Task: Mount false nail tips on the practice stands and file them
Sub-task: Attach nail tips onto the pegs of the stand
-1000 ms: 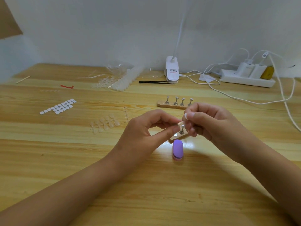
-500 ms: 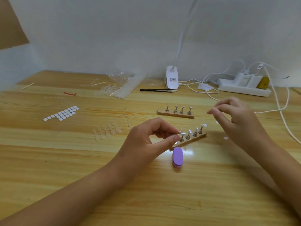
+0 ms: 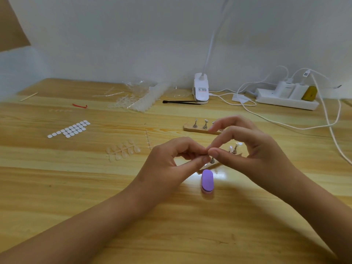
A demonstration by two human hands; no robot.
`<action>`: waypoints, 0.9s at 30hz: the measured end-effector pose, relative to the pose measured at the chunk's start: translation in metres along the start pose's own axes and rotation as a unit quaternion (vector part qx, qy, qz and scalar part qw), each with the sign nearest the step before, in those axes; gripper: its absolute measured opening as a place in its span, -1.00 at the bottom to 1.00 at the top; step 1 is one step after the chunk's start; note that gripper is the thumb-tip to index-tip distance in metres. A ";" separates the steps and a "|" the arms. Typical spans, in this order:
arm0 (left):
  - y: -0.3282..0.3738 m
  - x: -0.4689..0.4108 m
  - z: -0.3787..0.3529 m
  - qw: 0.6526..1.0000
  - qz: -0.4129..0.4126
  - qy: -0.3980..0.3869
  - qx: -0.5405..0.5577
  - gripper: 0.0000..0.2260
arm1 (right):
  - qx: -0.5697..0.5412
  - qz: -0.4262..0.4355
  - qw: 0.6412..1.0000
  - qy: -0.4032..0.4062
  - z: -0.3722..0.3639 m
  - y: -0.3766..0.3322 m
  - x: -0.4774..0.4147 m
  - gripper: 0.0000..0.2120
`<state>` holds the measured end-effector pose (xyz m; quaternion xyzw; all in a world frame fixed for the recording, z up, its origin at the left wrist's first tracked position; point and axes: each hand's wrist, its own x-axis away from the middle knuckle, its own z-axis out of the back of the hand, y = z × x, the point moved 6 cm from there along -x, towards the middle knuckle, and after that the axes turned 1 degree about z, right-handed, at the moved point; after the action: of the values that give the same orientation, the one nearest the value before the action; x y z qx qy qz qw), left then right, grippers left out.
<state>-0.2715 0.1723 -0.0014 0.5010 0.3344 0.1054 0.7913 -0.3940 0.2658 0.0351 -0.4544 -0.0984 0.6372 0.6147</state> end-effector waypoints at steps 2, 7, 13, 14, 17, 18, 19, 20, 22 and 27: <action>-0.001 0.000 0.001 1.000 0.006 0.009 0.019 -0.96 | -0.009 -0.011 1.000 -0.005 -0.001 0.002 0.000 -0.89; -0.005 0.001 -0.002 0.991 0.037 0.014 0.126 -0.99 | 0.066 0.078 0.990 0.093 -0.002 -0.007 0.004 -0.93; -0.004 -0.004 0.009 0.966 0.045 0.075 0.243 -0.94 | -0.231 -0.084 0.969 -0.005 -0.021 0.011 0.003 -0.66; -0.002 -0.006 0.015 0.958 0.039 0.093 0.267 -0.94 | -0.265 -0.108 0.958 -0.009 -0.022 0.013 0.003 -0.62; 0.002 -0.013 0.044 0.935 0.022 0.155 0.319 -0.91 | -0.259 -0.144 0.955 0.008 -0.012 0.014 0.001 -0.62; 0.001 -0.015 0.057 0.929 0.023 0.182 0.321 -0.91 | -0.203 -0.135 0.970 0.017 -0.007 0.014 -0.001 -0.66; -0.002 -0.016 0.069 0.926 0.028 0.212 0.312 -0.91 | -0.134 -0.120 0.984 0.022 -0.003 0.012 -0.003 -0.70; -0.006 -0.018 0.079 0.923 0.036 0.242 0.298 -0.93 | -0.062 -0.102 0.993 0.018 -0.002 0.010 -0.006 -0.73; -0.015 -0.018 0.093 0.915 0.059 0.289 0.274 -0.96 | 0.058 -0.078 0.995 -0.027 -0.011 0.008 -0.016 -0.76; -0.045 -0.014 0.096 0.874 0.150 0.340 0.314 -0.97 | 0.306 -0.052 0.934 -0.175 -0.064 0.014 -0.047 -0.69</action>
<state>-0.2283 0.0748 -0.0077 0.7001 0.5196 0.2760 0.4046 -0.3667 0.1934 0.0107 -0.1199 -0.0284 0.6729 0.7294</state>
